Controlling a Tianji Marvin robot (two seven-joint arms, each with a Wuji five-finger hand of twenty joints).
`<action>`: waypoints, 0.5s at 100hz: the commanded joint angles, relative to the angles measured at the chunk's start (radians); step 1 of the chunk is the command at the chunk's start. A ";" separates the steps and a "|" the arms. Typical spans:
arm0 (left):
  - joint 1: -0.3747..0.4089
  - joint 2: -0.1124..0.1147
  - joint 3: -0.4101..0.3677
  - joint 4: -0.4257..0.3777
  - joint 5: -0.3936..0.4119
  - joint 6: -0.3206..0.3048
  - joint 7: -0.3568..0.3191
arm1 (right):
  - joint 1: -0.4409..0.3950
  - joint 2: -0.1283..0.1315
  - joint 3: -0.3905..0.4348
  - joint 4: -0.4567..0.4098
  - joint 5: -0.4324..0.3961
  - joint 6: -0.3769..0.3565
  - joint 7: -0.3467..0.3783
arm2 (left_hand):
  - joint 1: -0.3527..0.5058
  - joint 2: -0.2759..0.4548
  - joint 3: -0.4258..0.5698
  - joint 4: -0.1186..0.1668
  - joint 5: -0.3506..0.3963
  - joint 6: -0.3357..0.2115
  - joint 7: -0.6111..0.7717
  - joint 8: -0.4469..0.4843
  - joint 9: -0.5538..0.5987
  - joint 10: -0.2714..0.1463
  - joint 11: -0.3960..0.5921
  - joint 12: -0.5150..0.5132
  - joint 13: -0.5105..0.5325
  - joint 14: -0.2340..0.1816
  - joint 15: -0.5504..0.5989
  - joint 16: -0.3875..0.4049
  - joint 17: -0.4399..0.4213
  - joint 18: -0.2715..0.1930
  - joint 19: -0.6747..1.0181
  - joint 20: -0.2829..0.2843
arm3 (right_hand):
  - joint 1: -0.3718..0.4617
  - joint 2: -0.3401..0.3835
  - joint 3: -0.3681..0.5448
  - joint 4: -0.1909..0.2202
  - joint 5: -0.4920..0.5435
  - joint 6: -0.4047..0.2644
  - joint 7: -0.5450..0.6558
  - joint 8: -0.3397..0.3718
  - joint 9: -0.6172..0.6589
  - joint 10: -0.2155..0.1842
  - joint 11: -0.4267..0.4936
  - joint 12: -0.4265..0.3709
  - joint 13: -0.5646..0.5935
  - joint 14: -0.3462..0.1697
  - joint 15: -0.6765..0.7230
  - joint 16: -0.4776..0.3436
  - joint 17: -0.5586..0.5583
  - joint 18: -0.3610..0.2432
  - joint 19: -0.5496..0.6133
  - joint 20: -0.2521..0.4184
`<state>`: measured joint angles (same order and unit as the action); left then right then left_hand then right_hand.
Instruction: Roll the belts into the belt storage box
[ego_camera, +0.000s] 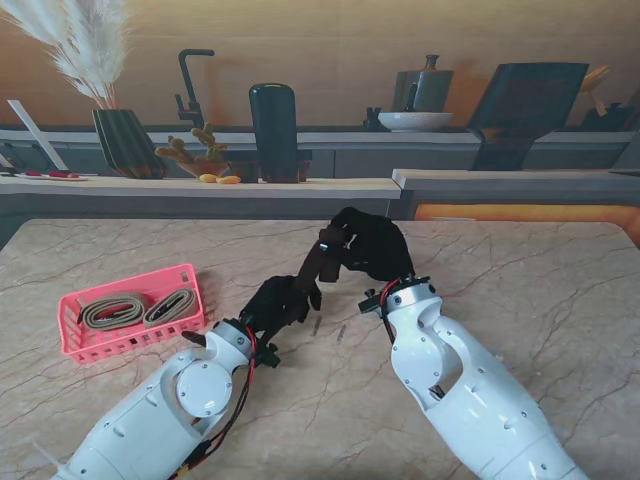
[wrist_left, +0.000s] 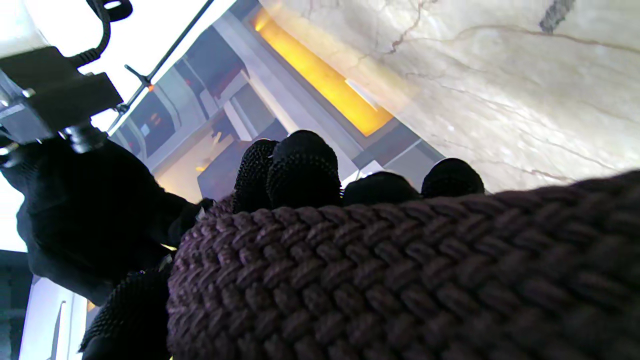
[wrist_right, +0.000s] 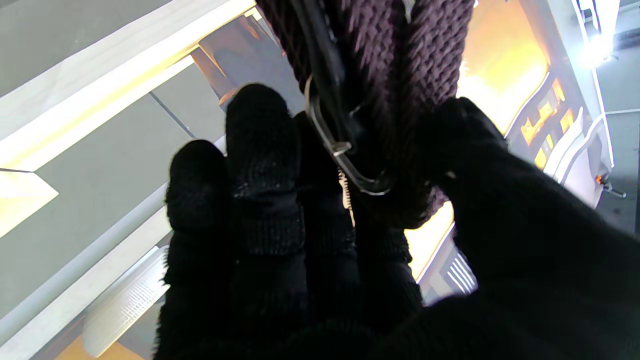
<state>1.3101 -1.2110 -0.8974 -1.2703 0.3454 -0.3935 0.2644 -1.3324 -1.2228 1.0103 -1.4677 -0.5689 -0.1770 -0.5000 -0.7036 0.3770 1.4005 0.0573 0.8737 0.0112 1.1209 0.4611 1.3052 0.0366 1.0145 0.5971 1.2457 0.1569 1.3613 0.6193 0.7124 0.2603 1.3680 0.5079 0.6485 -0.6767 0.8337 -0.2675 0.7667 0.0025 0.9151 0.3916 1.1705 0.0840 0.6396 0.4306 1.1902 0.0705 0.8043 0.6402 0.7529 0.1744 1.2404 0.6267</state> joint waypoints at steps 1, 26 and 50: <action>0.007 -0.010 0.011 -0.005 0.000 -0.005 -0.011 | 0.005 -0.017 -0.006 0.001 0.009 0.000 -0.028 | -0.151 0.321 0.168 -0.040 0.023 0.003 0.045 -0.012 0.058 0.034 0.048 0.020 0.030 -0.032 0.062 0.022 0.013 -0.018 0.050 -0.016 | 0.142 0.122 0.112 0.039 0.037 -0.380 0.167 0.052 -0.011 -0.069 0.006 -0.008 -0.014 -0.032 -0.012 -0.002 0.017 -0.043 -0.007 0.005; -0.006 -0.012 0.034 0.007 -0.052 0.000 -0.054 | 0.002 -0.036 -0.017 -0.009 0.079 0.017 -0.041 | -0.150 0.321 0.163 -0.042 0.015 0.015 0.044 -0.011 0.051 0.030 0.043 0.026 0.028 -0.026 0.063 0.013 0.013 -0.016 0.047 -0.030 | 0.140 0.125 0.106 0.040 0.030 -0.393 0.172 0.054 -0.013 -0.078 0.009 -0.011 -0.015 -0.042 -0.014 -0.005 0.018 -0.052 -0.010 0.000; -0.013 -0.014 0.040 0.013 -0.064 0.037 -0.063 | -0.026 -0.045 -0.015 -0.049 0.176 0.018 -0.003 | -0.175 0.321 0.156 -0.023 -0.017 0.080 -0.034 0.045 -0.001 0.031 -0.012 0.019 0.027 -0.004 -0.045 -0.017 -0.040 0.003 0.012 -0.034 | 0.138 0.125 0.104 0.040 0.032 -0.402 0.173 0.054 -0.012 -0.086 0.009 -0.013 -0.017 -0.047 -0.016 -0.006 0.015 -0.060 -0.014 -0.002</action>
<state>1.2936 -1.2187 -0.8591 -1.2609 0.2874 -0.3727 0.2096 -1.3469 -1.2572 0.9992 -1.4966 -0.3923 -0.1512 -0.5031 -0.7036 0.3770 1.4007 0.0573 0.8724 0.0654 1.1208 0.4763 1.3053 0.0372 1.0218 0.6159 1.2459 0.1571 1.3380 0.6133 0.6937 0.2603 1.3679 0.4759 0.6486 -0.6767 0.8327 -0.2675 0.7564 -0.0111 0.9160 0.3919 1.1570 0.0835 0.6396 0.4306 1.1901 0.0626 0.8039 0.6402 0.7533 0.1704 1.2359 0.6267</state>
